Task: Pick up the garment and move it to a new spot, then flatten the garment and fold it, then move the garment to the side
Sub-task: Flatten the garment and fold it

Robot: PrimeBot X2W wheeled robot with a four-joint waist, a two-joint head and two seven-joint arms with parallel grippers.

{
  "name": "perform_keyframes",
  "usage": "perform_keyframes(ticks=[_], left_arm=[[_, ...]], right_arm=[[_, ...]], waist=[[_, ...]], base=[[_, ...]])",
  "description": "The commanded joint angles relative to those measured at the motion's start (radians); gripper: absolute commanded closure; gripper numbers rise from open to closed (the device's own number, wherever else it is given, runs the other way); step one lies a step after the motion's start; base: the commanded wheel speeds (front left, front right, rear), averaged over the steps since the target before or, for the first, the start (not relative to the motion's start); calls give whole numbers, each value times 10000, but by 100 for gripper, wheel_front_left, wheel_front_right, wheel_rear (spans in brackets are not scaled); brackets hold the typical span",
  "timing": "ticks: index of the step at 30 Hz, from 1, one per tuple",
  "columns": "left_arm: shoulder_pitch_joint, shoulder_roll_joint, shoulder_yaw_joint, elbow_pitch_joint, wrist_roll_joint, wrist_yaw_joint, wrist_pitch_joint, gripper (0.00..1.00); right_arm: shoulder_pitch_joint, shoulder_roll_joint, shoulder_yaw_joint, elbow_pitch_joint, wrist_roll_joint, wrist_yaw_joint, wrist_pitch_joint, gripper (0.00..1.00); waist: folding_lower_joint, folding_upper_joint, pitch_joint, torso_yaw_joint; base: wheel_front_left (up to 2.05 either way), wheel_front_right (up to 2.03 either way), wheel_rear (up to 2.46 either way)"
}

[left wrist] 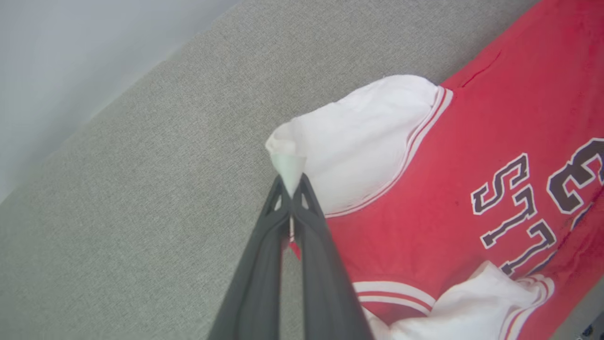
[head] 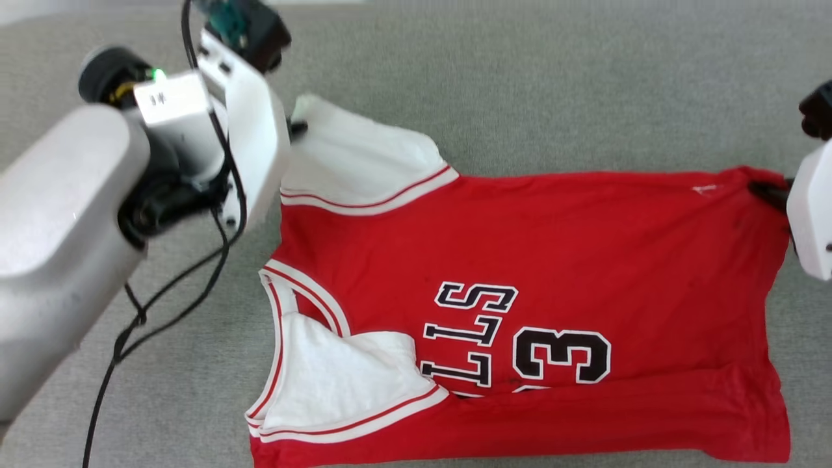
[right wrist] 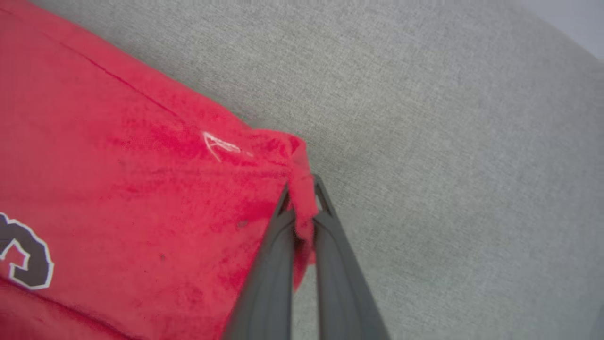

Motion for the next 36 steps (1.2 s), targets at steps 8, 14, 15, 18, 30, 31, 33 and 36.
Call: perform_keyframes(ticks=[8,14,15,18,30,31,33,36], left_arm=[[2263,844,-302,-1405,-461,517,-464,100],[4038,1538,-578,-2404,-779,1125,-828,100],[4316,1644,-636,-2545,-848,1217,-892,100],[5112,1891,-791,-2813,-1012,1479,-1089,100],[6797,1560,-1017,-2284,-1519,1870,-2174,98],[6820,1492,-977,-2249,-1531,1854,-2347,44],[6824,1454,-838,-2144,-1469,1896,-2681,0],[6786,1566,-668,-2205,-1253,2001,-3118,0]], right_arm=[[1871,-352,236,-368,246,-7,-964,100],[3334,-521,240,-753,427,-7,-1519,100],[3578,-556,214,-810,426,-7,-1603,100],[4318,-565,122,-979,546,-7,-1797,100],[5890,-37,-392,-666,396,-7,-2014,99],[5891,37,-492,-598,355,-7,-2092,56],[5844,147,-694,-645,274,-7,-2224,0],[5749,57,-980,-957,132,-7,-2421,0]], waist=[[0,0,-1585,147],[0,0,-2200,174],[0,0,-2273,179],[0,0,-2431,193],[0,0,-2146,18],[0,0,-2128,1],[0,0,-2133,-20],[0,0,-2249,-71]], base=[[0,0,0],[0,0,0],[0,0,0],[0,0,0],[0,0,0],[0,0,0],[0,0,0],[0,0,0]])
